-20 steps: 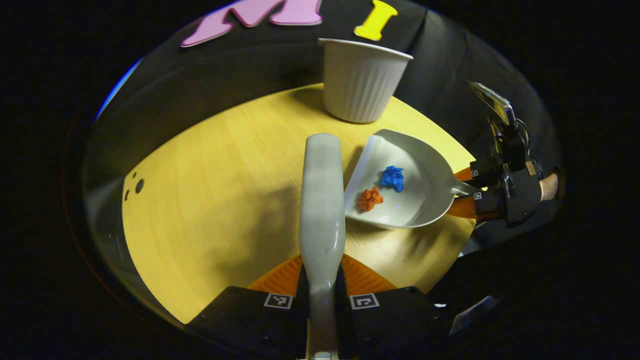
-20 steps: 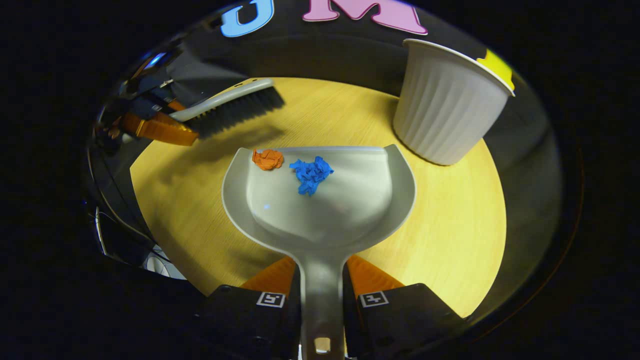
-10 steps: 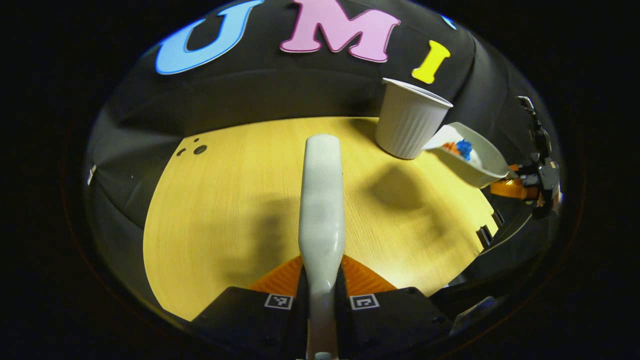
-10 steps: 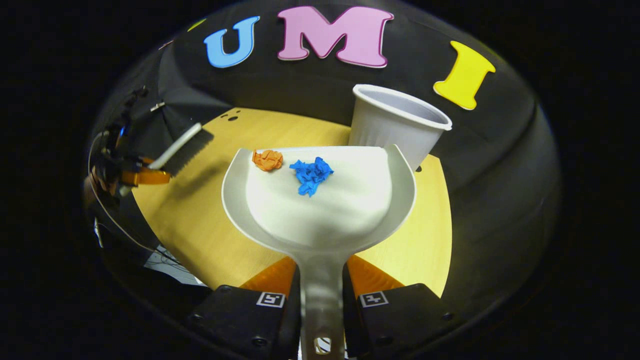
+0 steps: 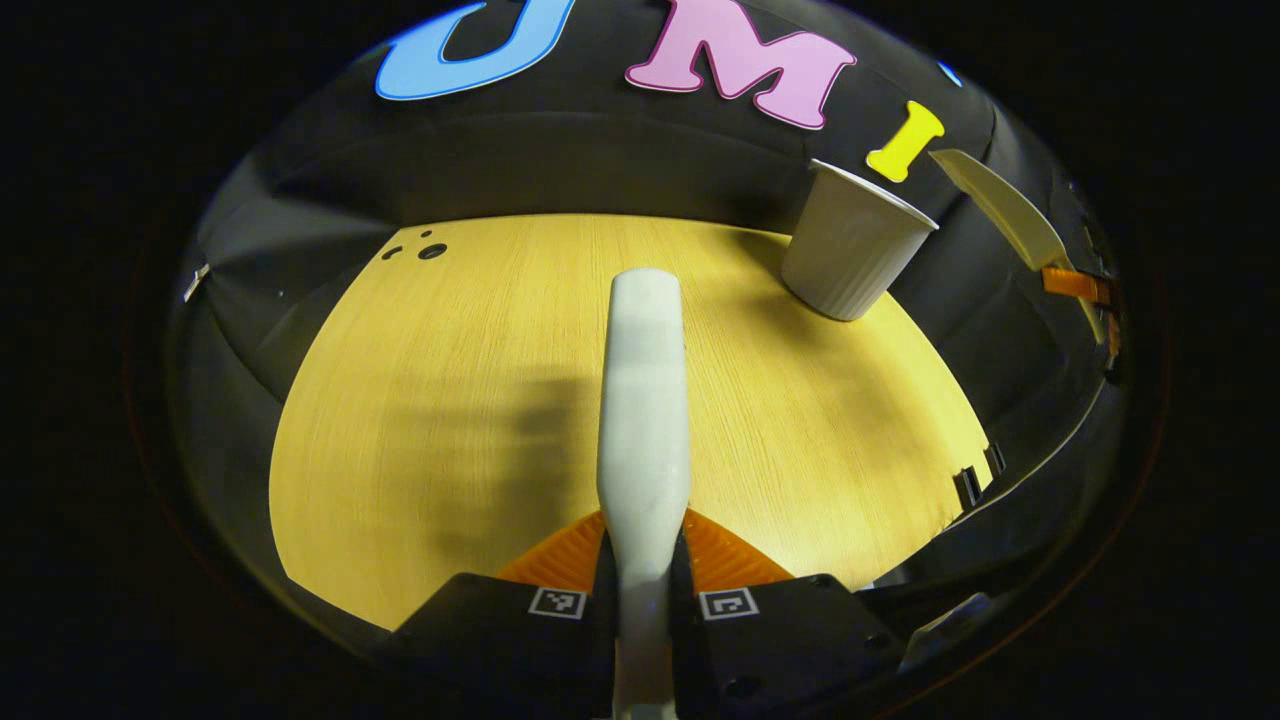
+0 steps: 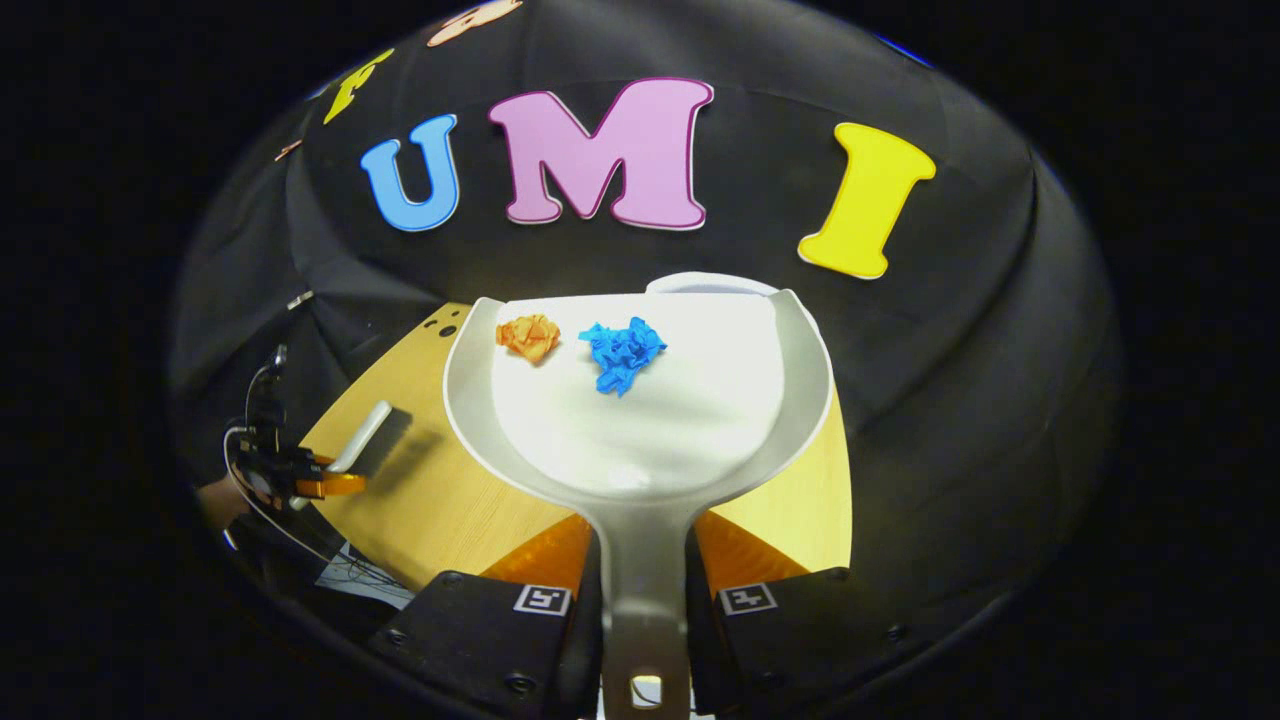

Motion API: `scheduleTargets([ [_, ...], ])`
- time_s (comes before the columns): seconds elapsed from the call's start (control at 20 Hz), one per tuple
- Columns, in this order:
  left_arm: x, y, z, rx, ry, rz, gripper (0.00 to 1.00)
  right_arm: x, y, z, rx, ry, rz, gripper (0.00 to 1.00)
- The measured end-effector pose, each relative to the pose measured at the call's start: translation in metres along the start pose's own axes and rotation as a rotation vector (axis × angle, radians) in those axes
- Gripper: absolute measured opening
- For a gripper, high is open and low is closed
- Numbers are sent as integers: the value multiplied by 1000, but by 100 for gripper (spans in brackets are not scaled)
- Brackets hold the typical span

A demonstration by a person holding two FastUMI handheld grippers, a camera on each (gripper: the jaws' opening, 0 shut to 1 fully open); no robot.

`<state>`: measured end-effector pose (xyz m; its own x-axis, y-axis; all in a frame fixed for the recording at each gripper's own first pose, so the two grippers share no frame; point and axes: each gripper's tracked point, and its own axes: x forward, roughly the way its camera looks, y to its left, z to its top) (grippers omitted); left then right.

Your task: Pick up the small broom and dustpan from the desktop, sweep the trash into the dustpan with the broom, and then empty the trash into the garbage bin.

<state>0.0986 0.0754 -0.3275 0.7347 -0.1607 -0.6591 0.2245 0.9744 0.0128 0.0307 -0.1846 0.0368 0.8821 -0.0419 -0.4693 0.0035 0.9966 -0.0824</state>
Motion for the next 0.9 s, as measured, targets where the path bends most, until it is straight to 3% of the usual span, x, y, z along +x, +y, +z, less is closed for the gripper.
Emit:
scheduleTargets([
  [0.25, 6, 1, -13, -4, 23, -5, 27, 25, -47, 53, -51, -41, -119, 34],
  [0.35, 9, 3, -19, -28, 25, -12, 27, 53, -58, 63, -11, -8, -128, 39],
  [0.4, 9, 3, -20, -45, 19, -17, 25, 66, -68, 67, 3, 6, -153, 35],
  [0.45, 8, 3, -21, -61, 13, -22, 25, 80, -80, 69, 11, 19, -182, 39],
  [0.65, 5, 7, -29, -138, 10, -46, 27, 125, -117, 72, 42, 67, -266, 39],
  [0.75, 4, 14, -28, -164, 2, -43, 27, 144, -136, 70, -1, 97, -333, 34],
  [0.9, -1, 27, -24, -189, -21, -16, 27, 161, -147, 69, -75, 127, -404, 39],
])
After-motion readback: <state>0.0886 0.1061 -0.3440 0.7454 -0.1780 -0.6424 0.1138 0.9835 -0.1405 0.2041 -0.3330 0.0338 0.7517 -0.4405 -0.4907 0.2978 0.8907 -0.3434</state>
